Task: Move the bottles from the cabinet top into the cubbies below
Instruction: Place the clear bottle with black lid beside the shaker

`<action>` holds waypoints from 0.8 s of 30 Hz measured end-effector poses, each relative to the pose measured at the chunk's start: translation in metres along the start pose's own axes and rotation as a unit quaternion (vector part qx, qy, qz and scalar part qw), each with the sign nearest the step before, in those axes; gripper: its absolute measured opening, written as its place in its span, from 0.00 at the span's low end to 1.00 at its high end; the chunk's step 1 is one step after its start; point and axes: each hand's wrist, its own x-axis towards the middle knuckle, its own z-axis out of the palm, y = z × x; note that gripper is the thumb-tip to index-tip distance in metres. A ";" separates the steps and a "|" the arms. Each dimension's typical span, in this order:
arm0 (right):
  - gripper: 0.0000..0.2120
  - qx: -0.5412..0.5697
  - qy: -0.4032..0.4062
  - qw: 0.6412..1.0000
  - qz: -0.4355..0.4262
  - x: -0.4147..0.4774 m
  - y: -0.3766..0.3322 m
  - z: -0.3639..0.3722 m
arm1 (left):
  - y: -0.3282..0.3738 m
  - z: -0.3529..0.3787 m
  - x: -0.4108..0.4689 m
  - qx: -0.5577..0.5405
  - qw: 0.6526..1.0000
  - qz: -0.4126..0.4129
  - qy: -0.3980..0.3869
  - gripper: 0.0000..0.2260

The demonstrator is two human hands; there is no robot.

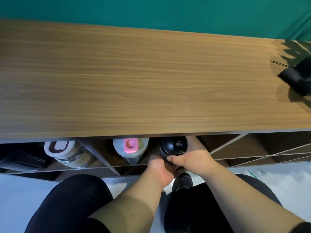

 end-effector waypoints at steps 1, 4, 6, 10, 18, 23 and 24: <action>0.34 0.002 0.000 1.000 -0.001 0.000 0.000 0.000 | 0.001 0.001 -0.001 0.009 1.000 0.000 0.006 0.21; 0.37 0.019 0.001 1.000 -0.008 -0.001 0.002 -0.001 | 0.002 0.001 -0.004 0.023 1.000 0.000 0.017 0.22; 0.40 0.024 -0.002 1.000 -0.006 -0.004 0.004 -0.003 | 0.002 0.001 -0.009 0.026 0.999 -0.001 0.018 0.24; 0.42 0.038 -0.002 0.999 0.018 -0.013 0.017 -0.007 | -0.003 -0.001 -0.028 0.080 0.994 0.015 0.073 0.20; 0.44 0.125 -0.021 0.992 0.024 -0.018 0.011 -0.010 | -0.007 -0.001 -0.053 0.242 0.950 0.155 0.120 0.12; 0.41 0.145 -0.015 0.989 0.019 -0.016 0.006 -0.005 | -0.005 0.000 -0.049 0.250 0.945 0.185 0.100 0.24; 0.41 0.147 -0.014 0.989 0.020 -0.016 0.006 -0.004 | -0.004 -0.001 -0.048 0.245 0.948 0.182 0.093 0.25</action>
